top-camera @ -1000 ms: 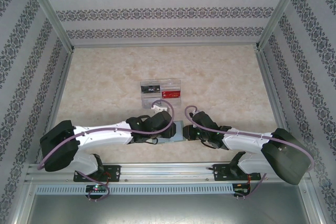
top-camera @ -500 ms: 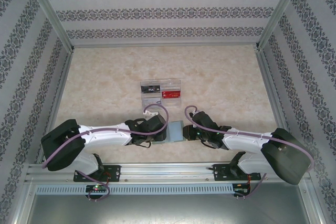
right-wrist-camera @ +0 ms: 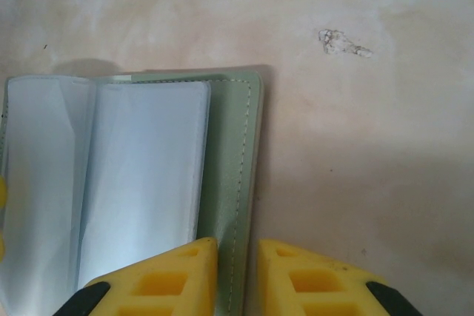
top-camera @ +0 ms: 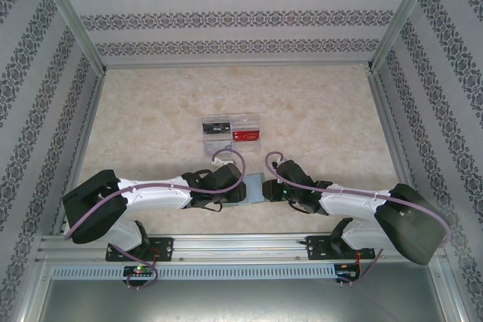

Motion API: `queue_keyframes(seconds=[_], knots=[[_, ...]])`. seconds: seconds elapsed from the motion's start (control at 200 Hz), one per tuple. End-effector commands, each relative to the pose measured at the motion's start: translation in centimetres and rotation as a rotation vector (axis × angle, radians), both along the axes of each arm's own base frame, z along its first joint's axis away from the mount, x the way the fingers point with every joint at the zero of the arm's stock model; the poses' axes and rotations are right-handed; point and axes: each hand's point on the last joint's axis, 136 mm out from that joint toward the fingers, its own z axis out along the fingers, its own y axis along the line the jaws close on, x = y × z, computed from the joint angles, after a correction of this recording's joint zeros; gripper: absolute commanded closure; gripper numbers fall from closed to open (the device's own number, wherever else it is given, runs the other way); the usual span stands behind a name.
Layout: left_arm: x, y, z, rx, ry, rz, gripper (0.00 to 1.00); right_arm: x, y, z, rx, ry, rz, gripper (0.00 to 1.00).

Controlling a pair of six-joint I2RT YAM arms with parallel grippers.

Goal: Take the credit cards out of the card holder

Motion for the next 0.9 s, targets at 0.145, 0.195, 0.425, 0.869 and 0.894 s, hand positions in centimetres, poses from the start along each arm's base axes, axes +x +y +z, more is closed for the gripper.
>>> queue_keyframes(seconds=[0.145, 0.195, 0.425, 0.869, 0.894], knots=[[0.5, -1.7, 0.5, -0.051, -0.012, -0.047, 0.51, -0.1, 0.3, -0.2, 0.002, 0.022, 0.003, 0.76], [0.6, -2.1, 0.9, -0.063, -0.023, -0.058, 0.49, -0.2, 0.4, -0.2, 0.002, 0.024, 0.005, 0.76], [0.9, -4.2, 2.4, -0.111, -0.051, -0.111, 0.49, -0.1, 0.3, -0.1, 0.003, 0.019, 0.002, 0.76], [1.2, -0.7, 4.3, -0.041, -0.144, -0.035, 0.49, -0.1, 0.3, -0.2, 0.002, 0.019, 0.001, 0.76], [1.2, -0.1, 4.4, -0.038, -0.152, -0.018, 0.49, -0.1, 0.3, -0.2, 0.002, 0.020, 0.002, 0.76]])
